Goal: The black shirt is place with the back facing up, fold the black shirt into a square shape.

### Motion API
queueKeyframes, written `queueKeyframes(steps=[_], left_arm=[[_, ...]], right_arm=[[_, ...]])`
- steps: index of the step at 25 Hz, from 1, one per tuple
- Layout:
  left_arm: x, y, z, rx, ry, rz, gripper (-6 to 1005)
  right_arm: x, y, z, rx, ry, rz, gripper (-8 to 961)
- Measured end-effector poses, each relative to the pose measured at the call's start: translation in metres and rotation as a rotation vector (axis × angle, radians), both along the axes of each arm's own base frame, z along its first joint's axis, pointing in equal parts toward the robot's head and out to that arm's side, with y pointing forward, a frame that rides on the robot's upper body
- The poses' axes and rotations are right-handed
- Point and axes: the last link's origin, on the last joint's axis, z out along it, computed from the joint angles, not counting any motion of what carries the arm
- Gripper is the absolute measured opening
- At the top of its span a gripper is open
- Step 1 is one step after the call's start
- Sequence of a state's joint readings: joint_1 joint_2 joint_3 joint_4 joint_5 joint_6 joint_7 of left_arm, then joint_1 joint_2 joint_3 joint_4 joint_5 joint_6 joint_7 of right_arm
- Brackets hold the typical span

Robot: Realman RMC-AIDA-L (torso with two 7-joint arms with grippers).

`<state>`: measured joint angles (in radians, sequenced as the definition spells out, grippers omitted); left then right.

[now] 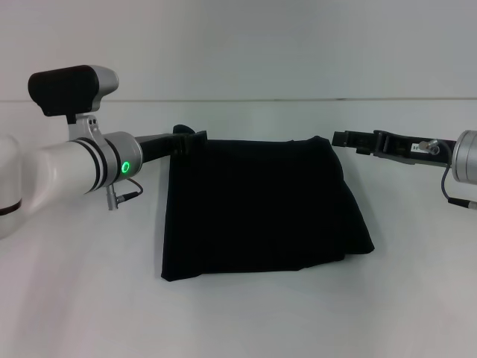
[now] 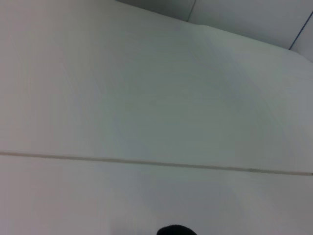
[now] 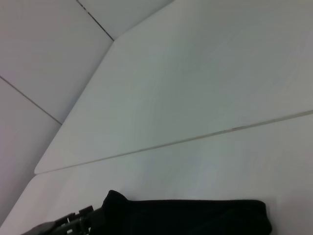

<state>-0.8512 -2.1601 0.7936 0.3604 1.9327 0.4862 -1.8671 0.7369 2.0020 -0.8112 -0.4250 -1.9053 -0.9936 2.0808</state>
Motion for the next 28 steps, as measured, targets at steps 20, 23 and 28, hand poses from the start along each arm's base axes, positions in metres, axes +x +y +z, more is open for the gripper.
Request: queueKeyframes(steps=[20,23,28], left_arm=[[0.002,0.001,-0.009,0.0,0.029,0.02,814],[0.002,0.0,-0.011,-0.006,0.051,0.002,803],[0.002,-0.001,-0.011,-0.001,0.078,-0.039,713]], right_arm=[[-0.004,0.002,-0.005,0.006,-0.012,0.017,746],[-0.005,0.002,-0.005,0.006,-0.012,0.018,746],[-0.005,0.002,-0.005,0.007,-0.011,0.019,745]])
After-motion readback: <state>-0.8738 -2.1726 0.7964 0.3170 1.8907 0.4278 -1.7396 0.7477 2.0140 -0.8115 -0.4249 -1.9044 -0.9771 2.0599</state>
